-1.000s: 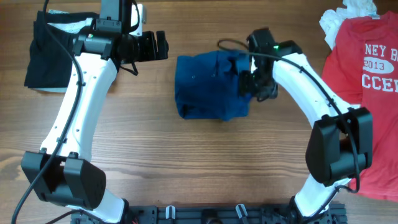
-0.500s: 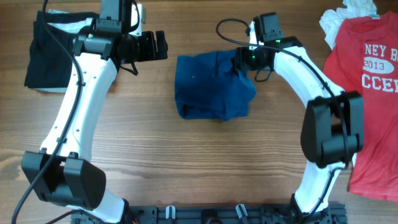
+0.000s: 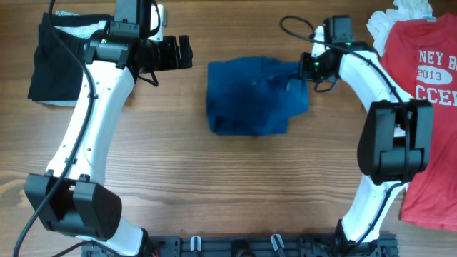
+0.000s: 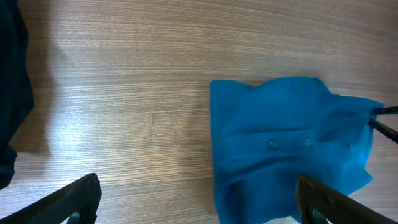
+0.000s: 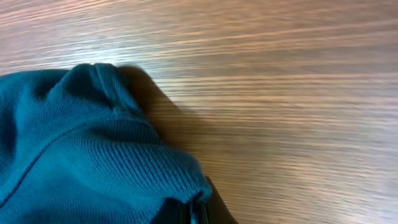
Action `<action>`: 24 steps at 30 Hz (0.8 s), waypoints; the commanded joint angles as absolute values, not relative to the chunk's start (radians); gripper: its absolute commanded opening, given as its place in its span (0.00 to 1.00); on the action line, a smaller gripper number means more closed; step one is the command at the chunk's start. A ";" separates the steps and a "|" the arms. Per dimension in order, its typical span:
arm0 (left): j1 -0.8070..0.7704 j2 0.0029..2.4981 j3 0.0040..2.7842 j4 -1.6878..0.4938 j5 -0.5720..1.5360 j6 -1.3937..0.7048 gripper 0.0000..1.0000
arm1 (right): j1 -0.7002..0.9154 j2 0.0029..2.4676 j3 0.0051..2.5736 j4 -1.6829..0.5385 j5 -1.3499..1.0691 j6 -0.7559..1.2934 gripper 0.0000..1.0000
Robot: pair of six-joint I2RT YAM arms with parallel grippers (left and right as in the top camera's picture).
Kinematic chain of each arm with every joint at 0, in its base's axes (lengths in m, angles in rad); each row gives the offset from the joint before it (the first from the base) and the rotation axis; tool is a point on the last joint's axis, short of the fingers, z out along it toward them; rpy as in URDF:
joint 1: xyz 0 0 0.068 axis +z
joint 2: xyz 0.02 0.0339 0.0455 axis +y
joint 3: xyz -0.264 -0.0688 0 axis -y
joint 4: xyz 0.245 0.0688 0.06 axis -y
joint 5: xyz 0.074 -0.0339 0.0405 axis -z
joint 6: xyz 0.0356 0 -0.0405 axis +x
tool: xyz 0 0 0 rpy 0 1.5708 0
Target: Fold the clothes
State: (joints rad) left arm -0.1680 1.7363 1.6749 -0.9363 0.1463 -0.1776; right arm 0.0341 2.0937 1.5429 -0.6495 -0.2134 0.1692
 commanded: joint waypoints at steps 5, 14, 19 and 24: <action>-0.165 1.747 1.681 -0.941 0.137 -0.161 1.00 | 0.001 2.082 1.569 -0.757 -0.337 0.108 0.80; -0.275 1.753 1.638 -0.936 0.142 -0.169 1.00 | -0.121 1.779 1.689 -0.951 -0.384 0.165 1.00; -0.407 1.805 1.581 -0.864 0.167 -0.172 1.00 | -0.197 1.692 1.689 -0.980 -0.382 0.209 0.99; -0.492 1.916 1.580 -0.868 0.165 -0.161 1.00 | -0.206 1.698 1.687 -1.026 -0.340 0.210 0.92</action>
